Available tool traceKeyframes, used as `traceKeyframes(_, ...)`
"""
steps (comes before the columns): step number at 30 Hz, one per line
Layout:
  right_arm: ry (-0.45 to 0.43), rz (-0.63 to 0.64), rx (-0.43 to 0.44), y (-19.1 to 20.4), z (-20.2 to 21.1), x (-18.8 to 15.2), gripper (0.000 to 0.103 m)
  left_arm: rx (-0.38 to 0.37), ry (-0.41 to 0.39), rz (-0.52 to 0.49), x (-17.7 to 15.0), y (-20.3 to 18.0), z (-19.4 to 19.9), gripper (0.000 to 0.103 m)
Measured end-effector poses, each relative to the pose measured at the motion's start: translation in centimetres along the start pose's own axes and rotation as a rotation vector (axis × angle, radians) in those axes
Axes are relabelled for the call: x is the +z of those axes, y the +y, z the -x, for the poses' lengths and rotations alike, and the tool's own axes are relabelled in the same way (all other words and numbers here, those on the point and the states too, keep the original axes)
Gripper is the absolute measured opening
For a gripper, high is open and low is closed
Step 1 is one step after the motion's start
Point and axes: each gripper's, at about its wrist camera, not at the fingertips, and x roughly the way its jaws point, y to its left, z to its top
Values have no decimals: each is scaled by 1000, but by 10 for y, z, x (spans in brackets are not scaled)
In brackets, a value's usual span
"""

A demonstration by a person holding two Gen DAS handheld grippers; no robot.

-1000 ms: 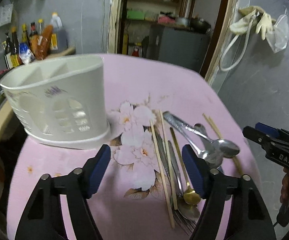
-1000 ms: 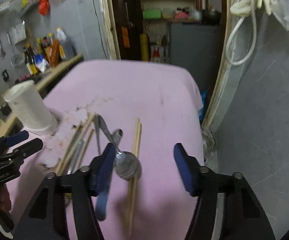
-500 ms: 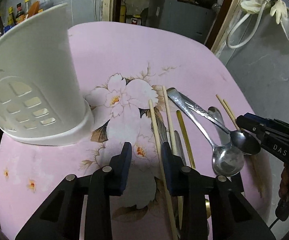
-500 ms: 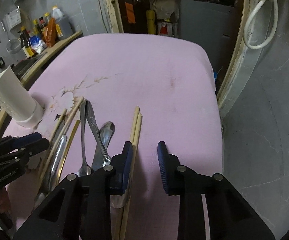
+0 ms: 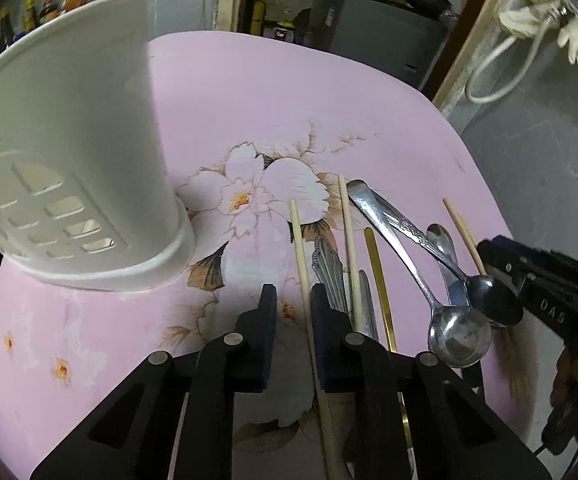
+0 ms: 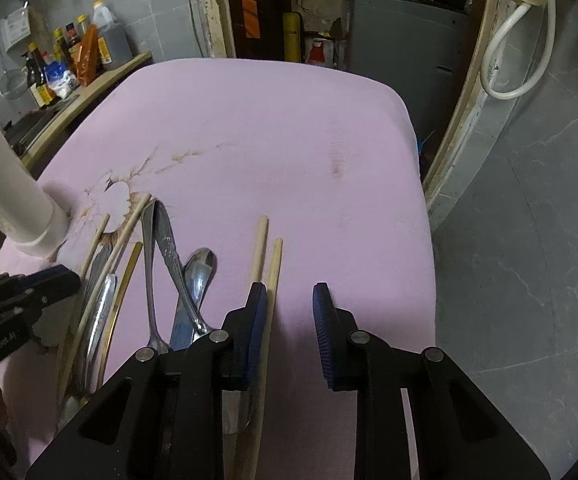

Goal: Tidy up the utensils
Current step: 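Move the left tool toward the wooden chopsticks while the right tool approaches another chopstick, then close the left tool on a chopstick while the right tool grasps another chopstick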

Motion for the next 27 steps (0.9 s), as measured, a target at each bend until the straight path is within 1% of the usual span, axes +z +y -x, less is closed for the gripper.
traceKeyframes(2, 14, 8, 3, 4, -2, -2, 21, -7, 6, 5, 0, 1, 0, 14)
traceKeyframes(4, 20, 39, -18, 9, -5, -2, 21, -10, 24, -7, 3, -1, -1, 16)
traceKeyframes(7, 49, 73, -57, 15, -12, 2, 21, 14, 45, -49, 12, -6, -7, 17)
traceKeyframes(9, 67, 80, -86, 20, -17, 7, 22, 24, 55, -40, 17, -6, -10, 17)
traceKeyframes(11, 77, 62, -91, 21, -19, 9, 23, 25, 69, -29, 20, -5, -11, 17)
traceKeyframes(13, 81, 34, -76, 19, -19, 11, 21, 21, 79, -22, 21, -4, -11, 13)
traceKeyframes(14, 81, 17, -58, 16, -17, 11, 12, 9, 80, -20, 21, -2, -9, 7)
traceKeyframes(15, 81, -8, -36, 12, -16, 11, 7, -8, 81, -17, 20, 1, -7, 3)
traceKeyframes(16, 79, -26, -15, 6, -14, 8, 6, -16, 80, -11, 20, 1, -6, 3)
traceKeyframes(19, 74, -85, 57, -6, -10, 8, 3, -45, 77, 18, 15, 8, 2, 2)
traceKeyframes(20, 64, -117, 93, -10, -7, 7, 3, -46, 68, 21, 13, 9, 6, 2)
traceKeyframes(21, 57, -137, 108, -14, -4, 6, 3, -53, 56, 21, 10, 10, 12, 2)
traceKeyframes(23, 16, -156, 130, -16, 5, 0, 3, -64, 32, 24, 3, 12, 23, 2)
traceKeyframes(25, 1, -158, 129, -15, 11, -6, 3, -87, -9, 31, -1, 8, 33, 2)
traceKeyframes(27, -7, -179, 141, -17, 14, -12, 3, -74, -19, 29, -10, 8, 41, 2)
